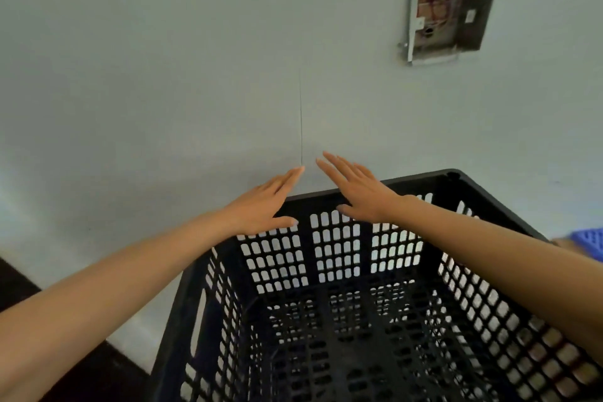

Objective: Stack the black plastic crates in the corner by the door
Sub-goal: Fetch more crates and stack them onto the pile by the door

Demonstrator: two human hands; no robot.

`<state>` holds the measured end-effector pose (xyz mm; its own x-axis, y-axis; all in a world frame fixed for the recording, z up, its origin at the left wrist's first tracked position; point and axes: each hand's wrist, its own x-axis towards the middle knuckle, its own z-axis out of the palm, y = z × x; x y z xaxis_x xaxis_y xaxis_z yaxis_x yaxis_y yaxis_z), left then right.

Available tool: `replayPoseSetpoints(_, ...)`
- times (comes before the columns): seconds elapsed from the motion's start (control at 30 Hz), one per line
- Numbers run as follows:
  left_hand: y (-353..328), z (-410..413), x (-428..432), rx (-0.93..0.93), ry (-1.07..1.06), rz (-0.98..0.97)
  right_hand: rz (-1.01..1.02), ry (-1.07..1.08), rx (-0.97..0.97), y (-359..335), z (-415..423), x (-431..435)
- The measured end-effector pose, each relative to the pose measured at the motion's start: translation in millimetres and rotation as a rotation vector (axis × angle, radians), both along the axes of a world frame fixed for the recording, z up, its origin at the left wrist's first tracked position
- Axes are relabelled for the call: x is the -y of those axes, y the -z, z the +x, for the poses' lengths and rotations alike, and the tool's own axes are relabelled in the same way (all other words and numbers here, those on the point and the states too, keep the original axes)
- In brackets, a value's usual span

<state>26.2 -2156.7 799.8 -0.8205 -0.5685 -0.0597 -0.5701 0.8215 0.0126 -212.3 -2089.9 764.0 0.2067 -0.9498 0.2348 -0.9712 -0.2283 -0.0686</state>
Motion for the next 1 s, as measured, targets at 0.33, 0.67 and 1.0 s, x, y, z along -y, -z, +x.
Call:
replayPoseSetpoints(0.33,30,-26,11,-0.023,0.131,-0.077,0.053,0.085,-0.134,5,-4,-3)
replayPoseSetpoints(0.67,20,-31,14,0.153,0.103,0.021,0.312,0.313,-0.353,-17,18,-4)
replayPoseSetpoints(1.0,20,33,-17,-0.070,-0.005,-0.130,0.276,0.347,-0.276,-23,44,-65)
